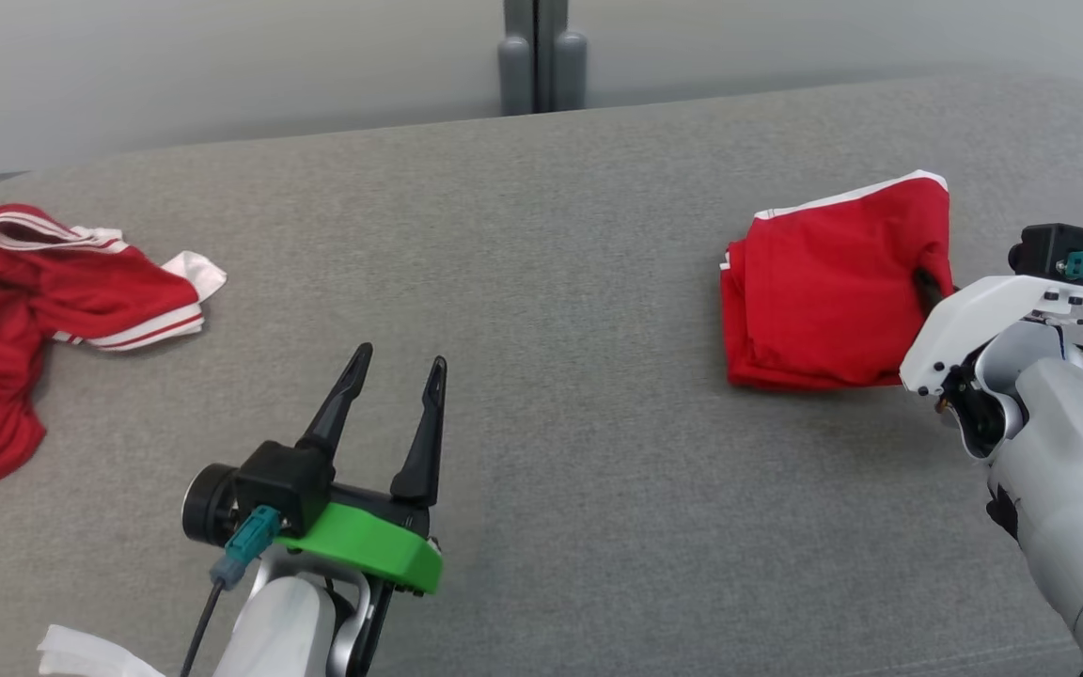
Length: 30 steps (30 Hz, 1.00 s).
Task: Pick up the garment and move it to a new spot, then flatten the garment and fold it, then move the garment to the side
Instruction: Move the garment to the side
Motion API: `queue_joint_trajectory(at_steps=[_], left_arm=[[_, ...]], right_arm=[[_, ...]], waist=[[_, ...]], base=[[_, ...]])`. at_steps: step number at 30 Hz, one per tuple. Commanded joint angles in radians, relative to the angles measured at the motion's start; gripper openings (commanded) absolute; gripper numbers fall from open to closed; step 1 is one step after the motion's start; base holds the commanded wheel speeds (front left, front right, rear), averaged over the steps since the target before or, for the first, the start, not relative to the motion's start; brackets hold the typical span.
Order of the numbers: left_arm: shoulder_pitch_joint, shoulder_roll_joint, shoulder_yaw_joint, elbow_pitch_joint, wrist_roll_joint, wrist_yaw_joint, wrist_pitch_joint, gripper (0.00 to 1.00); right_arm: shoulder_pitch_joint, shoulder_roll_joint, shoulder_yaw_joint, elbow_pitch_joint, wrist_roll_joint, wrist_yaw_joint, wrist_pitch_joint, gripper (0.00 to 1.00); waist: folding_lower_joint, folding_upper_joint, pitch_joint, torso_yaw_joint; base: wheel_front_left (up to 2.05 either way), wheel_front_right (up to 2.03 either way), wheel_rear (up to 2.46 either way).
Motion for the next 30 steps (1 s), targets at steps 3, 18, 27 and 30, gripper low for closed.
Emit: queue_joint_trajectory(at_steps=[3,18,27,30], left_arm=[[-0.03,0.003,-0.028,0.007,-0.007,-0.003,0.0,1.0],[-0.116,0.042,-0.045,0.006,0.023,-0.003,0.0,1.0],[-0.199,0.067,-0.043,-0.015,0.038,-0.003,0.0,1.0],[-0.208,0.069,-0.036,-0.02,0.038,-0.003,0.0,1.0]], right_arm=[[-0.003,-0.004,0.02,-0.021,0.029,-0.001,-0.013,0.0],[-0.094,-0.062,0.14,-0.134,0.111,-0.001,-0.019,0.0],[-0.282,-0.23,0.187,-0.12,0.097,-0.001,-0.027,0.0],[-0.323,-0.295,0.179,-0.089,0.095,-0.001,-0.035,0.0]], waist=[[0.0,0.0,0.048,-0.133],[0.0,0.0,0.25,-0.175],[0.0,0.0,0.482,-0.097],[0.0,0.0,0.51,-0.082]], base=[[0.0,0.0,0.0],[0.0,0.0,0.0],[0.0,0.0,0.0],[0.0,0.0,0.0]])
